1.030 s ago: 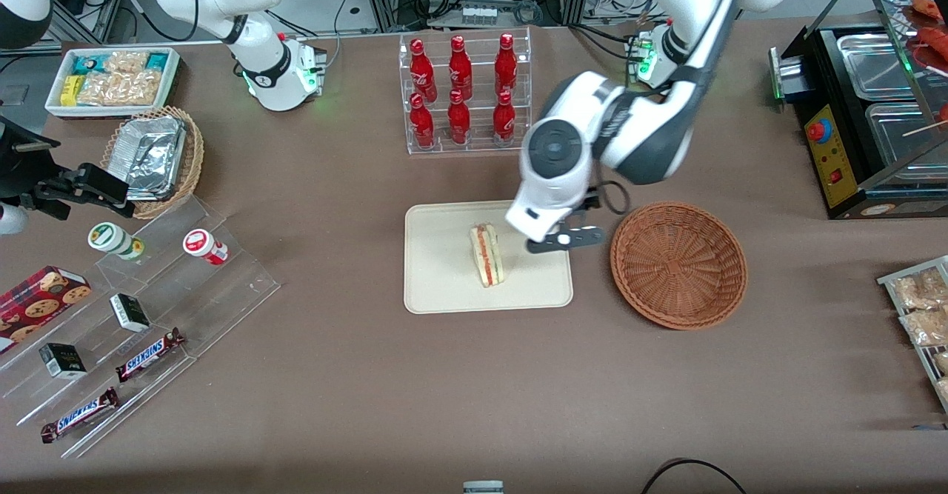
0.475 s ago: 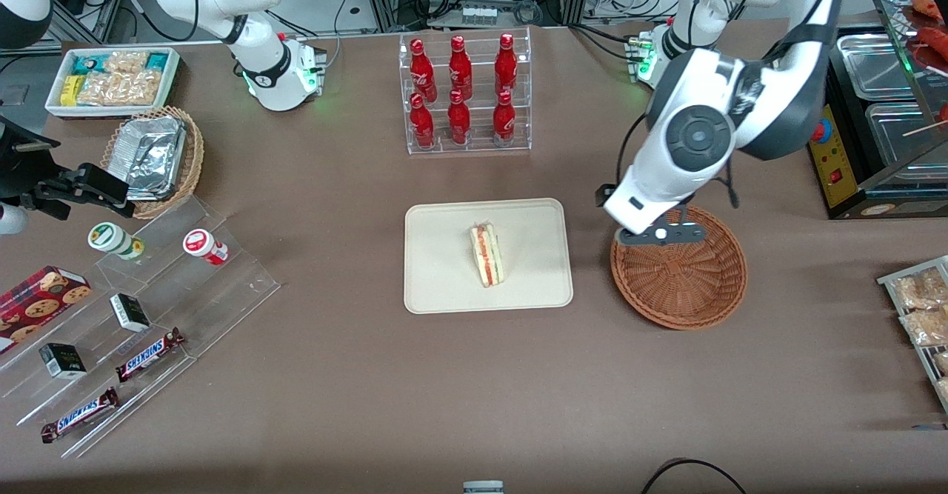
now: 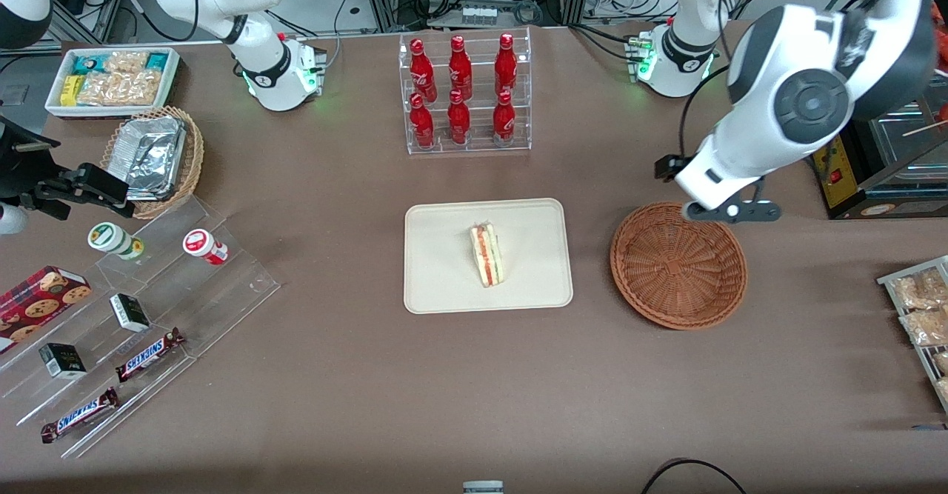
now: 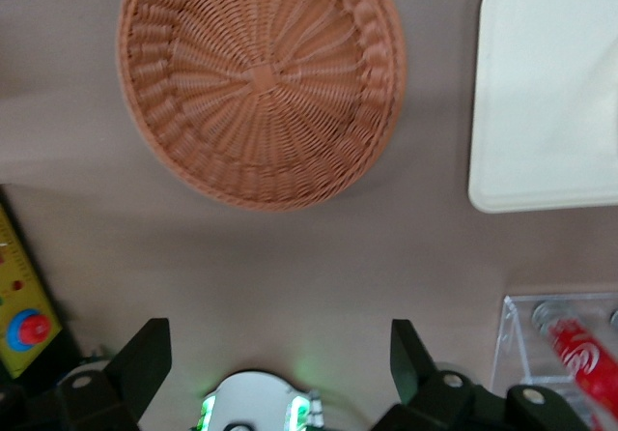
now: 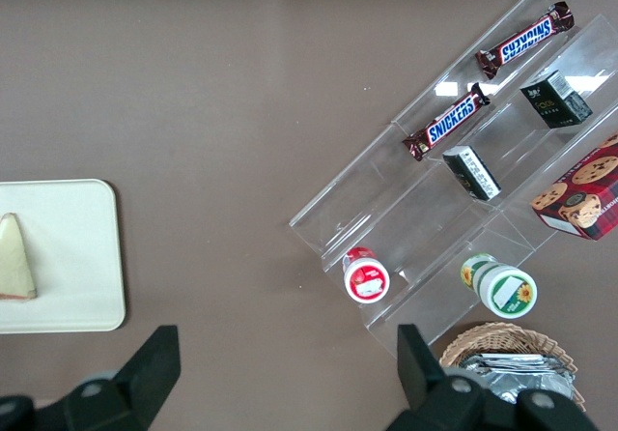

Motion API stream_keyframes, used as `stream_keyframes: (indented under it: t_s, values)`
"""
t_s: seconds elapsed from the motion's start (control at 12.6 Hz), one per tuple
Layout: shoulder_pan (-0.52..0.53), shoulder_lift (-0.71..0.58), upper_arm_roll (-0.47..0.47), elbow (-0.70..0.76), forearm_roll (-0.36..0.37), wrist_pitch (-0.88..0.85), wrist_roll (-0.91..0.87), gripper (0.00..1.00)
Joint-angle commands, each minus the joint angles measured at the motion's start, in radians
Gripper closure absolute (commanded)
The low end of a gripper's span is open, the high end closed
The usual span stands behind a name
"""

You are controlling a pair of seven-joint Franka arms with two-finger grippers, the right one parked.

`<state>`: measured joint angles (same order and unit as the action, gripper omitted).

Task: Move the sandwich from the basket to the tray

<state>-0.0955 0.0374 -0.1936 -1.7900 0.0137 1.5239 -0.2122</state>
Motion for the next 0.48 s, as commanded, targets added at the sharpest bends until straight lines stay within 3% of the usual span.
stream_keyframes:
  t_s: [0.0, 0.4]
  values:
    - [0.082, -0.060, -0.017, 0.018, 0.011, -0.085, 0.108, 0.00]
    - [0.103, -0.057, 0.117, 0.179, 0.012, -0.203, 0.235, 0.00]
